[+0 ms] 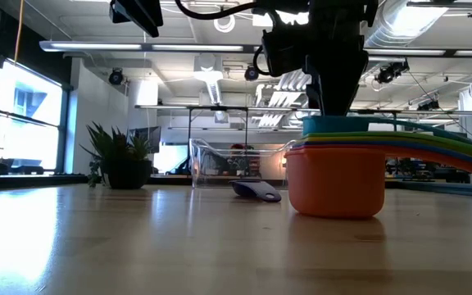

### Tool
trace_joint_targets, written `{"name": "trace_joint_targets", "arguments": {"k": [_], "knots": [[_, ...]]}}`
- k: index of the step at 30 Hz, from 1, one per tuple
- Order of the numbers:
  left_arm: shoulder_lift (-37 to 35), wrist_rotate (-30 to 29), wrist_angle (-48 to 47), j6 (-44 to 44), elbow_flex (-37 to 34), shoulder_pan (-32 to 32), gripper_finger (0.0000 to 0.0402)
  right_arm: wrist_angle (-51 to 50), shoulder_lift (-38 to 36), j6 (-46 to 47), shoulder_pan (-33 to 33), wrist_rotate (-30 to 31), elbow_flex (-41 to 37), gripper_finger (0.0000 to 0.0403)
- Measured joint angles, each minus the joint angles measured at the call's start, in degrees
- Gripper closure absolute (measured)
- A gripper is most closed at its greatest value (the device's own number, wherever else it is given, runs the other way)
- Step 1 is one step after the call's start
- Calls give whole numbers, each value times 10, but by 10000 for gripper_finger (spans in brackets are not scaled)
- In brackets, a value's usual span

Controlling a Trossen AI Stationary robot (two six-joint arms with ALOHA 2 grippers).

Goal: Nest measuring cups in basket
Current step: Stack the light blue measuring cup on top of the green measuring cup, then stack the violet measuring cup on top of the light blue measuring cup

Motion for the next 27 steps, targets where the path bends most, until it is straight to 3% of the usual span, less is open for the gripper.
{"name": "trace_joint_targets", "arguments": {"k": [8, 13, 17, 27], "knots": [[0, 0, 0, 0, 0, 0, 289, -6, 0, 5, -2, 0, 0, 300], [0, 0, 0, 0, 0, 0, 289, -67, 0, 24, -11, 1, 0, 297], [0, 0, 0, 0, 0, 0, 289, -89, 0, 21, -17, 36, 0, 297], [0, -36, 0, 0, 0, 0, 289, 20, 0, 9, -93, 70, 0, 297]]}}
